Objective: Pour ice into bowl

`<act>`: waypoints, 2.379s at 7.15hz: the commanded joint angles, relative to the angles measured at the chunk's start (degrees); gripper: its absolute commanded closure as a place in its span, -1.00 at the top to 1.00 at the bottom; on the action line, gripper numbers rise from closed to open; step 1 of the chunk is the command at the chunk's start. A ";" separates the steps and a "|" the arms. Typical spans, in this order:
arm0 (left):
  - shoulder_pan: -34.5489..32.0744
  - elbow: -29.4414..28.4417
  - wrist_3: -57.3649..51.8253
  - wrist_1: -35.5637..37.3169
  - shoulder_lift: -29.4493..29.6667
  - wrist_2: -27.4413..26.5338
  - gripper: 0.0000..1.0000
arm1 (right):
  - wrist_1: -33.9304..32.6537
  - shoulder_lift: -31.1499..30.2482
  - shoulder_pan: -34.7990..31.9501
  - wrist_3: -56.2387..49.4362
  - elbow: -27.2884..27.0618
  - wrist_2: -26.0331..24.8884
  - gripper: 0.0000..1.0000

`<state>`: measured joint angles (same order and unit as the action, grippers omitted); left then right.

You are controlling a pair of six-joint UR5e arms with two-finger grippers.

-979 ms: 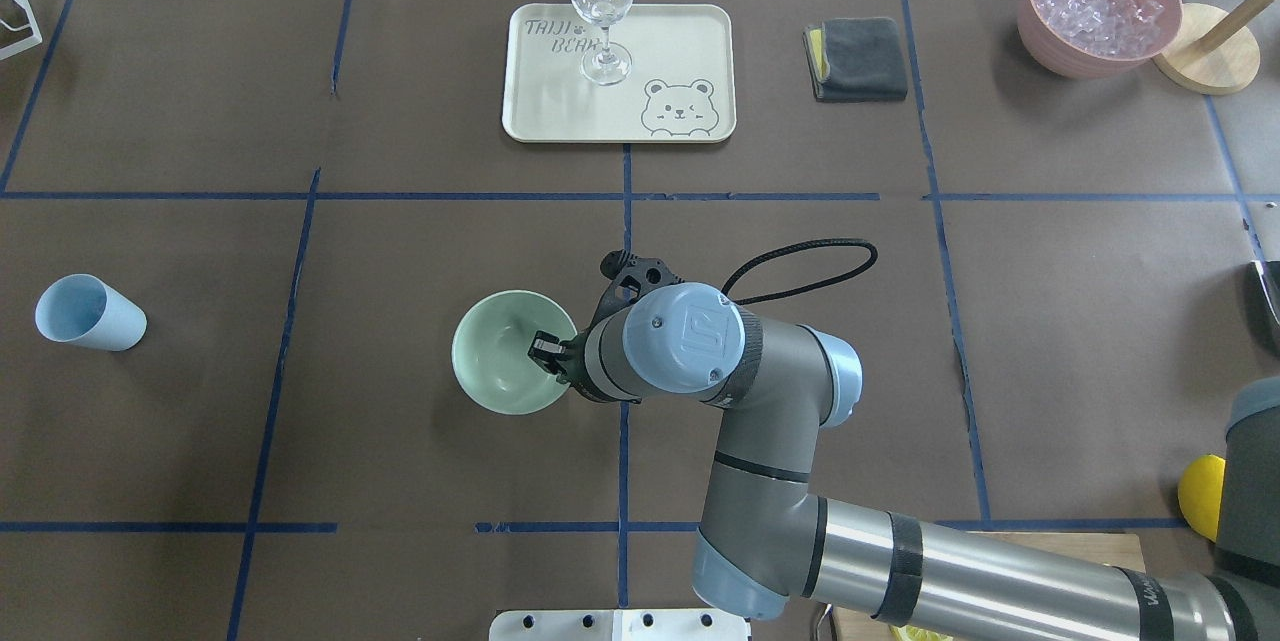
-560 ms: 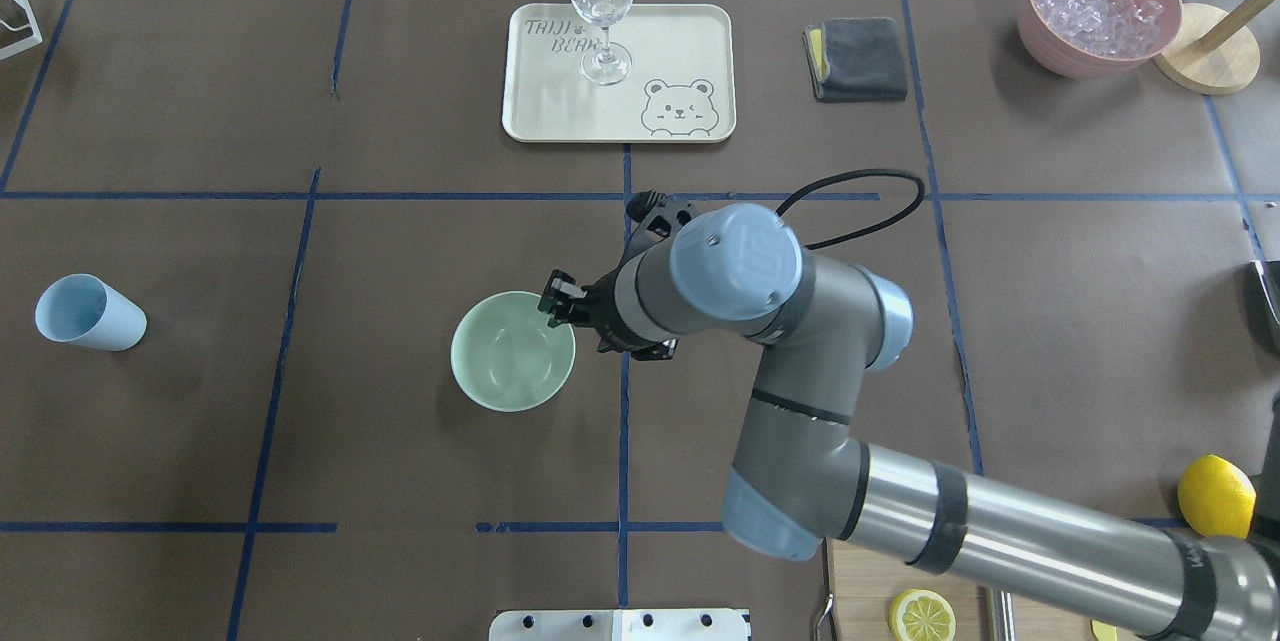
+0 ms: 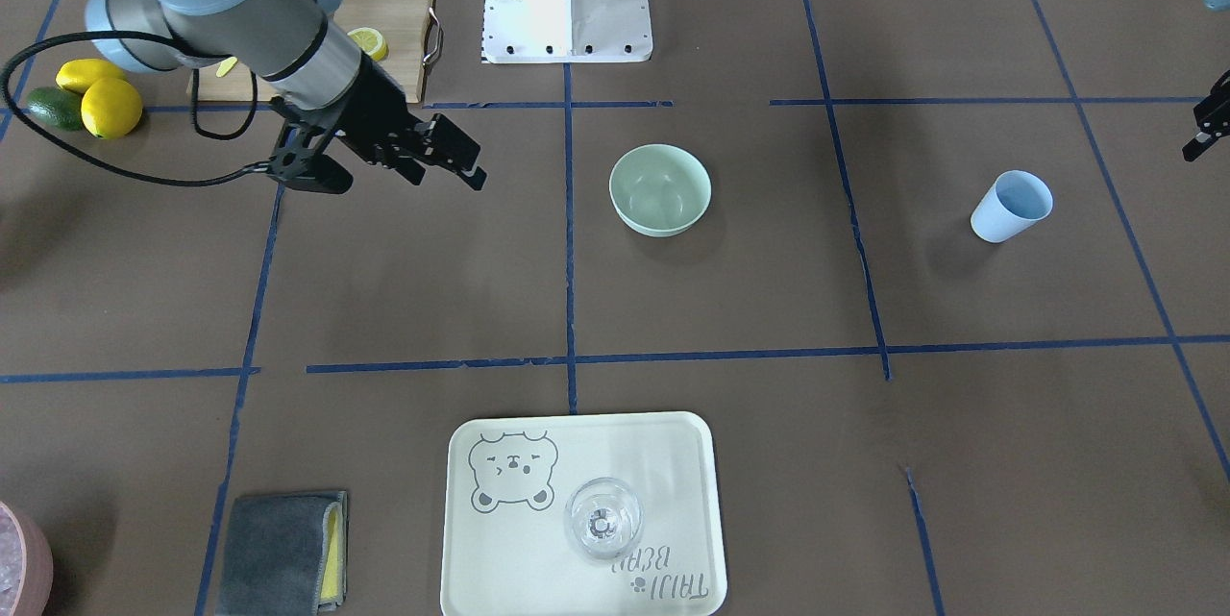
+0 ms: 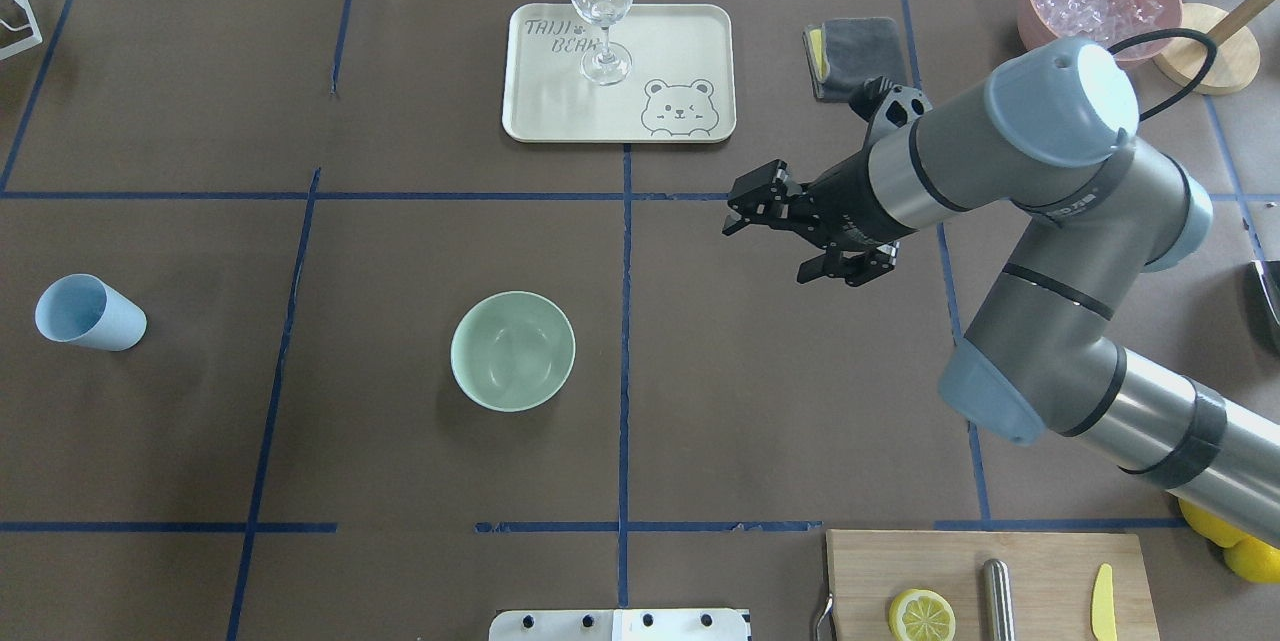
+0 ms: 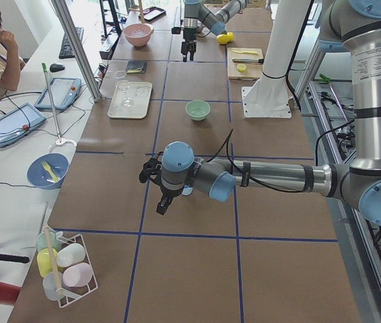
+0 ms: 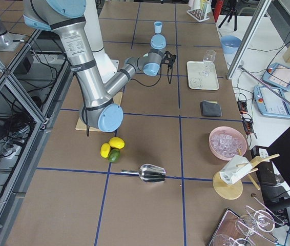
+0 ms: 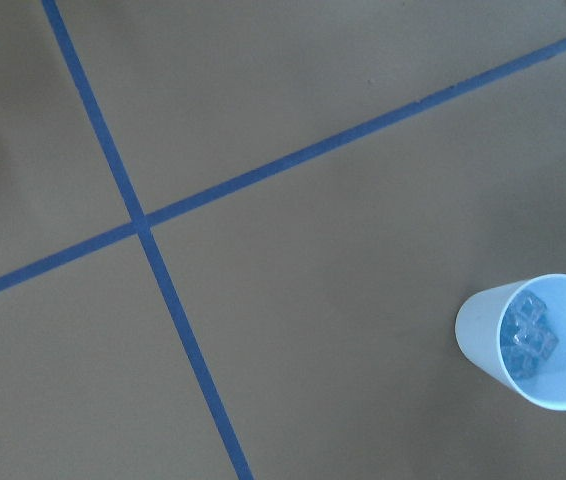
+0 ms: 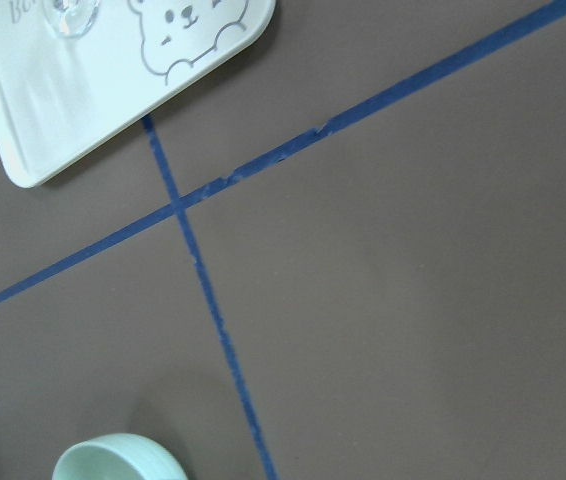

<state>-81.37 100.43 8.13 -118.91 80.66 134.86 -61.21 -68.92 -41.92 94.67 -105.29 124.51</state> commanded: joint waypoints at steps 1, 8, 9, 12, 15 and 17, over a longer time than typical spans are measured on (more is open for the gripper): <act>3.92 -0.32 16.43 -14.88 -2.51 -2.23 1.00 | 0.13 -6.28 -3.93 -6.92 -0.44 1.77 1.00; 33.67 0.73 52.46 -55.53 -13.33 -36.53 0.80 | 2.32 -11.85 -8.44 -14.87 -0.35 5.83 1.00; 42.26 0.56 52.77 -55.64 -15.16 -48.69 1.00 | 2.32 -11.85 -8.44 -14.96 -0.35 5.74 1.00; 58.05 0.03 59.16 -55.29 -19.66 -75.14 1.00 | 3.11 -11.85 -8.44 -14.96 -0.09 5.65 1.00; 74.73 -1.11 71.00 -45.24 -19.05 -94.22 1.00 | 3.38 -12.11 -8.44 -14.87 -0.09 5.74 1.00; 76.18 -2.94 73.15 -43.86 -16.79 -97.93 1.00 | 3.38 -12.29 -8.44 -14.87 -0.09 5.74 1.00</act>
<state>-6.63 98.83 79.20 -164.09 62.17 39.46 -57.84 -81.07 -50.36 79.77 -105.35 130.25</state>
